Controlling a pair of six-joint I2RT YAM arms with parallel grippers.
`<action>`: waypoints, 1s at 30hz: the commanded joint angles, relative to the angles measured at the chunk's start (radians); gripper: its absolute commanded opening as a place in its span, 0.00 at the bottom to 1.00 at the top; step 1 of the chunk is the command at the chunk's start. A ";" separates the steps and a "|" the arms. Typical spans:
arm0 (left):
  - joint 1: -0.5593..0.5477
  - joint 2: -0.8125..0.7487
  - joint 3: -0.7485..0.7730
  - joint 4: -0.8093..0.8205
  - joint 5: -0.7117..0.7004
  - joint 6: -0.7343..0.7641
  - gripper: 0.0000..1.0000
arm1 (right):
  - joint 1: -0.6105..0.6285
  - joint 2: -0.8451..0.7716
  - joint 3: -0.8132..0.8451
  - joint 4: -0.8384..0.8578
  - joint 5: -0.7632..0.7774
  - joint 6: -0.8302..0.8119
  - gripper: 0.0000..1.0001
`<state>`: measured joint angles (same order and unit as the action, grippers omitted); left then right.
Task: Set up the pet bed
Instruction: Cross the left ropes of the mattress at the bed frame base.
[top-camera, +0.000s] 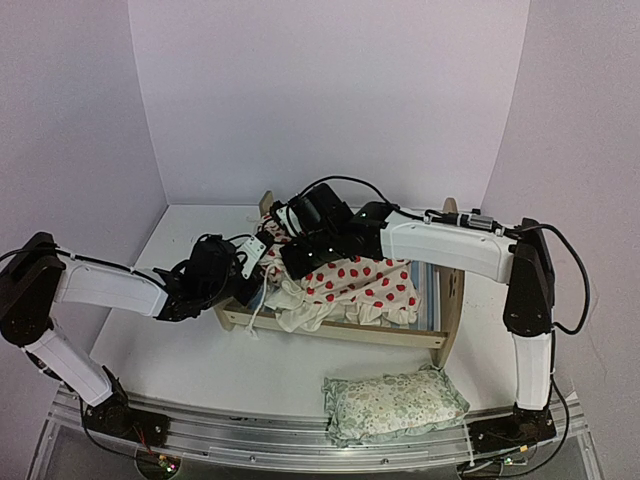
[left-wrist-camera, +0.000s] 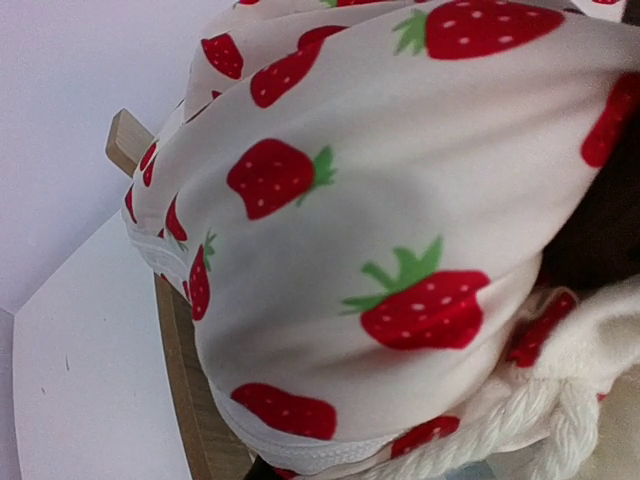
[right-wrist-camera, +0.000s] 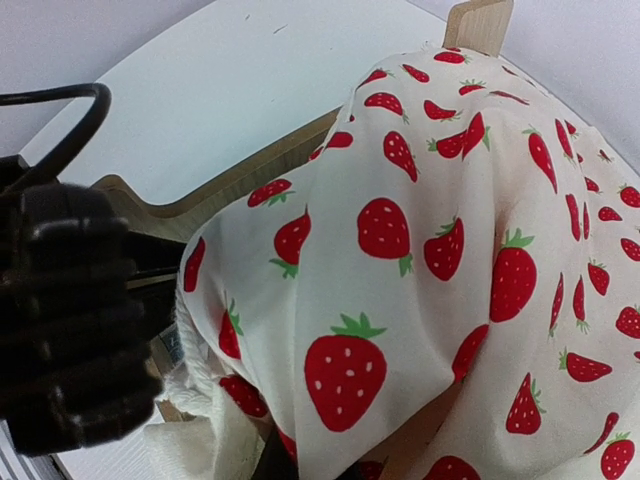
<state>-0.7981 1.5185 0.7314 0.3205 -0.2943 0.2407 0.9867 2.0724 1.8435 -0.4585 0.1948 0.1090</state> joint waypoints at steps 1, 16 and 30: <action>0.005 -0.051 0.084 -0.146 -0.115 0.007 0.03 | -0.004 -0.028 0.002 0.014 0.031 -0.007 0.00; 0.005 -0.185 0.118 -0.257 -0.187 0.080 0.03 | -0.003 0.001 0.036 0.014 0.045 0.004 0.00; -0.004 -0.216 0.118 -0.239 -0.291 0.157 0.03 | -0.004 0.008 0.037 0.012 0.034 0.009 0.00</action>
<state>-0.8115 1.3544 0.8062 0.0681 -0.4859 0.3775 0.9890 2.0727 1.8458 -0.4060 0.2061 0.1099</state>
